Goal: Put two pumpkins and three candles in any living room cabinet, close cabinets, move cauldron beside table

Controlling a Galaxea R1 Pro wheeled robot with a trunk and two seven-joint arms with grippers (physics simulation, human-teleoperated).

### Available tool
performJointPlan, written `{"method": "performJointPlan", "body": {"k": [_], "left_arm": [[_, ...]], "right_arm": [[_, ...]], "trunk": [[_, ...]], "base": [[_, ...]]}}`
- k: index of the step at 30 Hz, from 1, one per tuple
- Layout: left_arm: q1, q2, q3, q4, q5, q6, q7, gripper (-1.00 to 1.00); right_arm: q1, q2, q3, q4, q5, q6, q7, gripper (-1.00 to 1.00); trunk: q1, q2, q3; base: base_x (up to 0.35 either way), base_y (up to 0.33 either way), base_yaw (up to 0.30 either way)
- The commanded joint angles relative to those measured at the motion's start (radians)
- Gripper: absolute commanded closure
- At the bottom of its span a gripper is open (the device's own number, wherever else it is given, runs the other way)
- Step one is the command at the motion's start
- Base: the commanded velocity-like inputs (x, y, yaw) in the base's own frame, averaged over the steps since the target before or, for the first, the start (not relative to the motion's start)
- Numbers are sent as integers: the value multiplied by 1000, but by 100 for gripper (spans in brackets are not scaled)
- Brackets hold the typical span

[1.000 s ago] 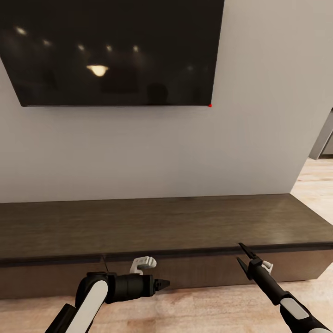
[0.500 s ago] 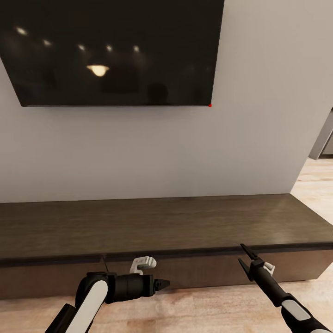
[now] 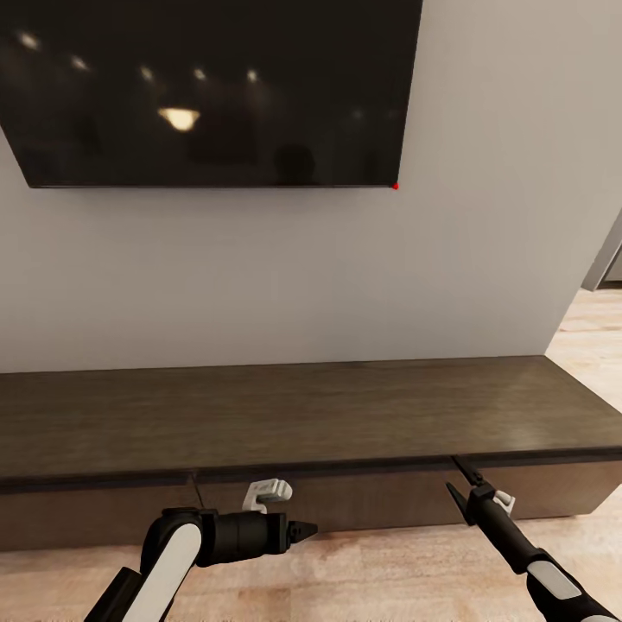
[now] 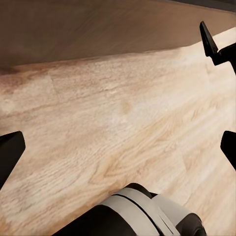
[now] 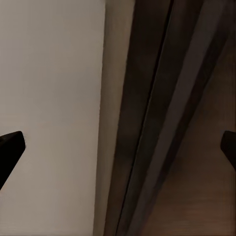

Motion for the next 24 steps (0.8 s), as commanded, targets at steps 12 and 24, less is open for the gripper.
{"method": "performJointPlan", "body": {"k": [12,24], "left_arm": [[-1,1,0,-1,7,2,7,-100],[-1,1,-2,-1,7,2,7,-100]], "right_arm": [[1,-7,-53,49,-9,10,78,-100],[1,-9,-59,55,-7,10,123,-100]], "trunk": [[0,-1,-5],[4,-3,-40]], "base": [[0,0,0],[0,0,0]]}}
